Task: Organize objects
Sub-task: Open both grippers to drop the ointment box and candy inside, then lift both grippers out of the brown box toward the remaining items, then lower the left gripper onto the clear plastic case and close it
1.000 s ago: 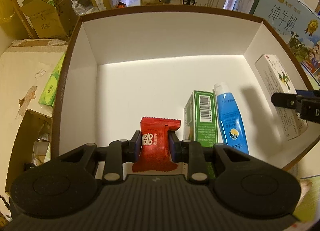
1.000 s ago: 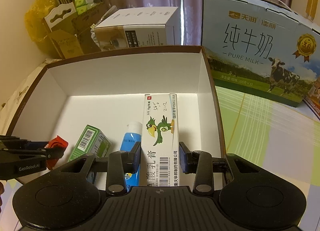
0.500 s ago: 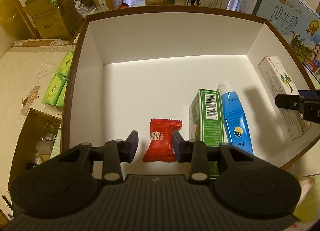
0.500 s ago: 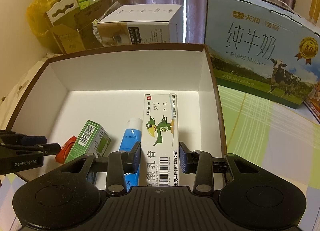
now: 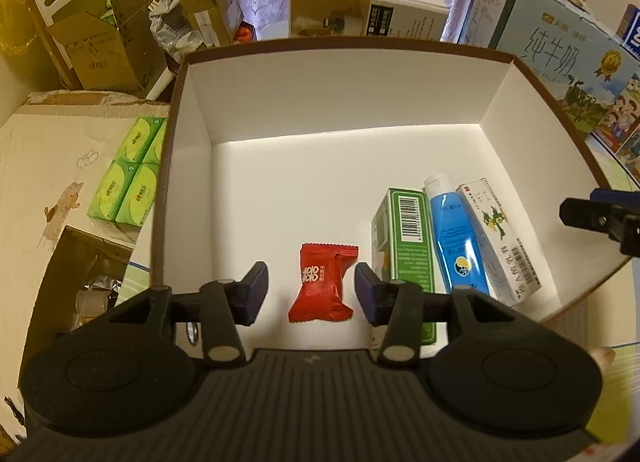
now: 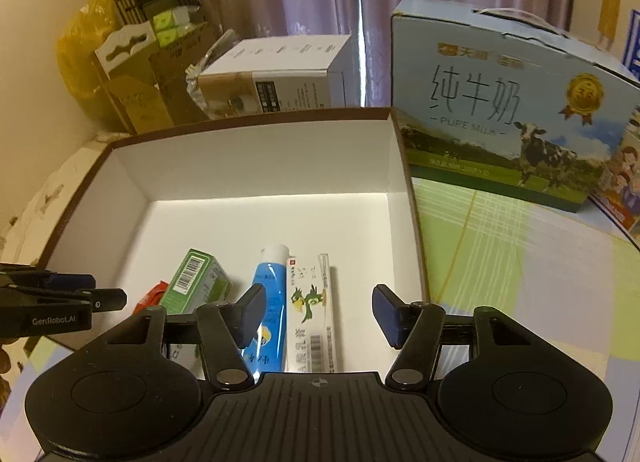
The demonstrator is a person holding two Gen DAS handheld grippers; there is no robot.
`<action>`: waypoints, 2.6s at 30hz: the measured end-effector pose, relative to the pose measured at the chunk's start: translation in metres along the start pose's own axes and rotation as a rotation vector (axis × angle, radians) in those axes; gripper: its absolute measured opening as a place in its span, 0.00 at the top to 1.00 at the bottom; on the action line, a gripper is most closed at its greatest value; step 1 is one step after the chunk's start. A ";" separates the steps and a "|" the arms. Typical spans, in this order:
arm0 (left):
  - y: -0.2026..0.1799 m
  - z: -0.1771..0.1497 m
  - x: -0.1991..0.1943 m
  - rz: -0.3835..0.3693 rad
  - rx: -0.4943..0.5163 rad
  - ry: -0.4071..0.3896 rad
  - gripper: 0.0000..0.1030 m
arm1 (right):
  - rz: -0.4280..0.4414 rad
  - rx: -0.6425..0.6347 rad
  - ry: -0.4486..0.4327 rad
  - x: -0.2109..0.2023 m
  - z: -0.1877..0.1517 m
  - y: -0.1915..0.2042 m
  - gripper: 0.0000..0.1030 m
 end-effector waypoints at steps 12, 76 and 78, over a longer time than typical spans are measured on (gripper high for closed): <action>-0.006 -0.011 -0.062 -0.034 0.022 -0.094 0.42 | 0.041 0.103 -0.089 -0.063 -0.021 -0.010 0.41; -0.042 -0.135 -0.079 -0.107 0.156 -0.017 0.42 | 0.016 0.172 0.063 -0.126 -0.170 -0.009 0.40; -0.043 -0.133 -0.068 -0.107 0.166 0.005 0.46 | 0.008 0.180 0.069 -0.125 -0.172 -0.012 0.40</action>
Point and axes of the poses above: each gripper's, at about its wrist camera, not at the fingertips, and x roughly the way its jaws point, y to its left, z to its top, the point moved 3 cm from there along x, roughly the way its jaws point, and after that the axes turned 10 degrees about -z, right-handed, at the moved point
